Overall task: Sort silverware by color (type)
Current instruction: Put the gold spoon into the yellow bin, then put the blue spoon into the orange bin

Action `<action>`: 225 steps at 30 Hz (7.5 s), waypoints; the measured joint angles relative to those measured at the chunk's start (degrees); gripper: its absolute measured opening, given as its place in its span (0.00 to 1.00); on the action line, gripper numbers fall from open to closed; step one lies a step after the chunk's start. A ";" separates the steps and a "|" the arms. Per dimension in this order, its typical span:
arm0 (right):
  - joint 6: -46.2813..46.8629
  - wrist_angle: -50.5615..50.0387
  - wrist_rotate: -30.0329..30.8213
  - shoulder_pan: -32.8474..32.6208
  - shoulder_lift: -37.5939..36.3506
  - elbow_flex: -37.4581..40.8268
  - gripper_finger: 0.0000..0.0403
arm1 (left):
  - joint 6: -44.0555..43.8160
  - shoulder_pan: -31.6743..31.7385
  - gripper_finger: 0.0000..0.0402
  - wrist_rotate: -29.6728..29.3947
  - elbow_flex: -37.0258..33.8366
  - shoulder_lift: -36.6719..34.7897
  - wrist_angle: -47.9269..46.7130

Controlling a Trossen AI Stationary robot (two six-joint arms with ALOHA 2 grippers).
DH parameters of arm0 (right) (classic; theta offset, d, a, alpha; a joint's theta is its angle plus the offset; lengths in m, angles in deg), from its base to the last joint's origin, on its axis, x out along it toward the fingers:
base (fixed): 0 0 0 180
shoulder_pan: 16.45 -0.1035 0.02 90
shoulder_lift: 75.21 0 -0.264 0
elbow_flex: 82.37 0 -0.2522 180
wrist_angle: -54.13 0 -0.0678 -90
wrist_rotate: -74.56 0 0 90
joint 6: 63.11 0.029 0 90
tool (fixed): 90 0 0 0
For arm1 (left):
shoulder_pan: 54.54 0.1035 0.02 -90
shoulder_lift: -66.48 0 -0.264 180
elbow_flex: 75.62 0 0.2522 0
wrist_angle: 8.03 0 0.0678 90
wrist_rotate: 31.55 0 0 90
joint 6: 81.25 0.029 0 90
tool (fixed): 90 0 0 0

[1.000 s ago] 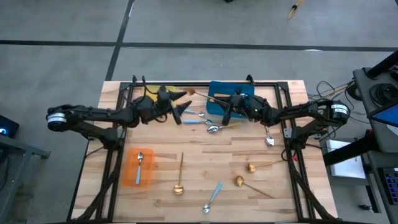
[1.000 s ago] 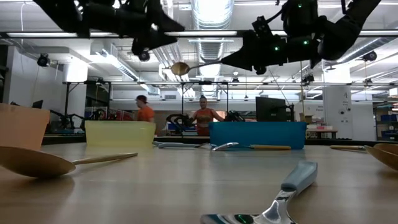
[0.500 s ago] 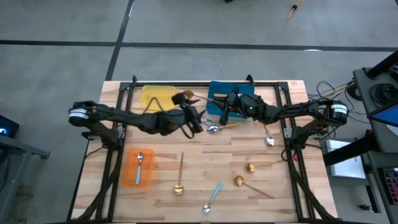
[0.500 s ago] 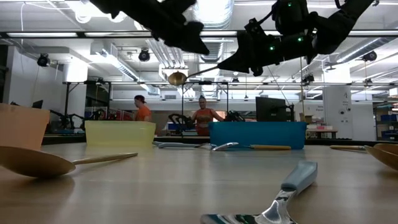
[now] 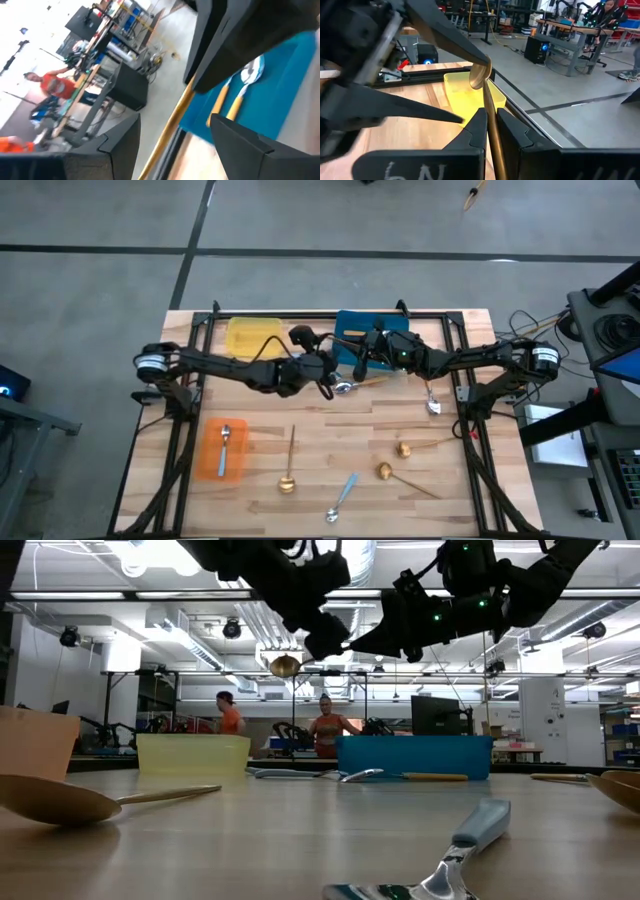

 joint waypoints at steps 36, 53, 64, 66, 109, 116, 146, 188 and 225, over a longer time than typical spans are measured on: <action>0.00 -0.24 -0.02 0.00 0.00 0.00 0.03 | 5.00 3.18 0.45 2.05 0.11 2.07 5.03; 0.00 0.00 0.04 0.02 -0.04 0.00 0.06 | 3.73 3.18 0.23 2.25 0.07 2.07 4.52; 0.44 0.10 0.06 0.04 -0.09 0.00 0.07 | 3.29 3.21 0.10 4.48 0.05 2.07 3.99; 1.08 0.29 -0.12 0.12 -0.09 0.00 0.07 | 2.83 3.15 0.05 4.91 0.03 2.07 3.09; -2.91 -4.85 4.66 0.26 -2.51 0.07 0.31 | 4.06 36.99 0.02 46.63 14.51 -1.87 -63.85; -3.13 -5.12 4.65 0.49 -2.67 0.07 0.32 | 5.67 43.55 0.02 48.56 14.33 -1.87 -63.57; -3.10 -6.67 4.63 1.75 -2.67 0.02 0.30 | -4.11 45.02 0.03 50.15 13.81 5.19 -63.66; -4.48 -7.64 6.13 1.77 -2.67 0.02 0.32 | -9.13 44.58 0.16 46.53 8.31 3.07 -61.37; 28.44 -51.71 5.38 -4.29 -4.38 -7.19 0.33 | -16.24 6.03 0.15 39.02 -38.20 -59.72 -1.02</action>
